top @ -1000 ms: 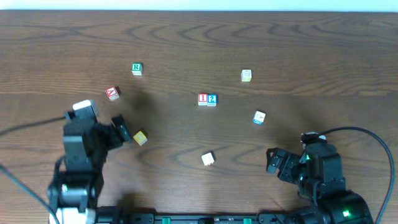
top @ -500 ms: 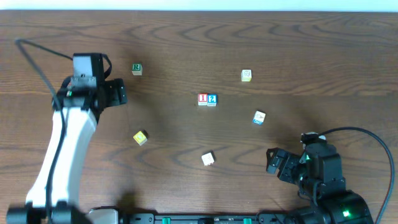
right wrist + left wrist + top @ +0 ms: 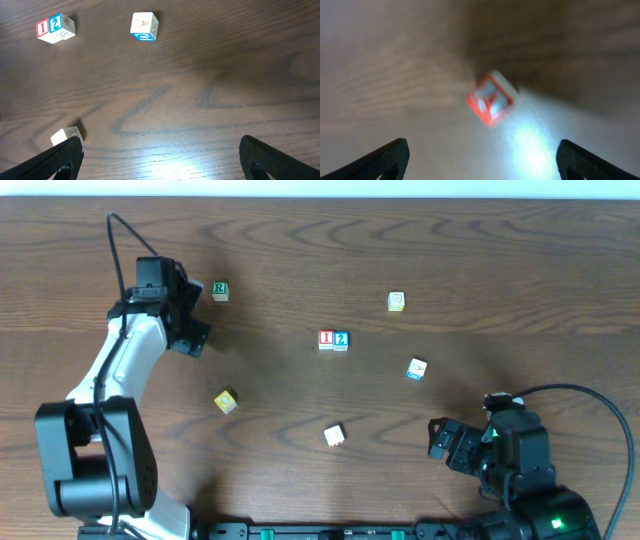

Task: Spell out Ai2
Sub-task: 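Close the left gripper on the red 'A' block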

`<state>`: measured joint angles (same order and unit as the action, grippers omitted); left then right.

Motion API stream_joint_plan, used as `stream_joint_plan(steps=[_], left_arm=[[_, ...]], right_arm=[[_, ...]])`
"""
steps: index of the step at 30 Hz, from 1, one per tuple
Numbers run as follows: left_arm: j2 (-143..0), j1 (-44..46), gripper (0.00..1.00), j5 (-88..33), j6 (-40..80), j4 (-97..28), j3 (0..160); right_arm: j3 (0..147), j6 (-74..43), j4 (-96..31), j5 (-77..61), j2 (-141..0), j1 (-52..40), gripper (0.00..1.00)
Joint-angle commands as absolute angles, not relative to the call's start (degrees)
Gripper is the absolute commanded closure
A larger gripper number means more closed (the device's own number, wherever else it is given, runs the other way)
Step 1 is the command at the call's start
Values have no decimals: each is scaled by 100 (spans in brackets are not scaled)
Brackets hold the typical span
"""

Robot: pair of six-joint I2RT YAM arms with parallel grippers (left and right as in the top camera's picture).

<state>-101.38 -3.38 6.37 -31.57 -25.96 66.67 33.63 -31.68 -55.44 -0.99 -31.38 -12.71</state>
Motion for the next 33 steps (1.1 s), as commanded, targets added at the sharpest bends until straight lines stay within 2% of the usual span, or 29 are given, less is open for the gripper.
stream_joint_plan(steps=[1, 7, 14, 21, 22, 23, 33], left_arm=[[-10438, -471, 5, 429, -4049, -2292, 6781], [-10934, -674, 5, 38, -4532, -1922, 6781], [-11166, -727, 5, -213, -4543, -1732, 6781], [-11190, -733, 0, -255, -4519, -1511, 6783], [-11190, -742, 6, -255, -4519, -1485, 6783], [-11190, -760, 6, -250, -4519, -1457, 6783], [-11190, -919, 7, 102, -4497, -1278, 6785]], right_arm=[[3354, -3256, -5535, -110, -3114, -1282, 1], [3352, -3256, -5535, -110, -3114, -1282, 1], [3354, -3256, -5533, -110, -3114, -1282, 1], [3354, -3256, -5533, -110, -3114, -1282, 1], [3352, -3256, -5535, -110, -3114, -1282, 1], [3354, -3256, -5535, -110, -3114, -1282, 1], [3352, -3256, -5533, -110, -3114, -1282, 1]])
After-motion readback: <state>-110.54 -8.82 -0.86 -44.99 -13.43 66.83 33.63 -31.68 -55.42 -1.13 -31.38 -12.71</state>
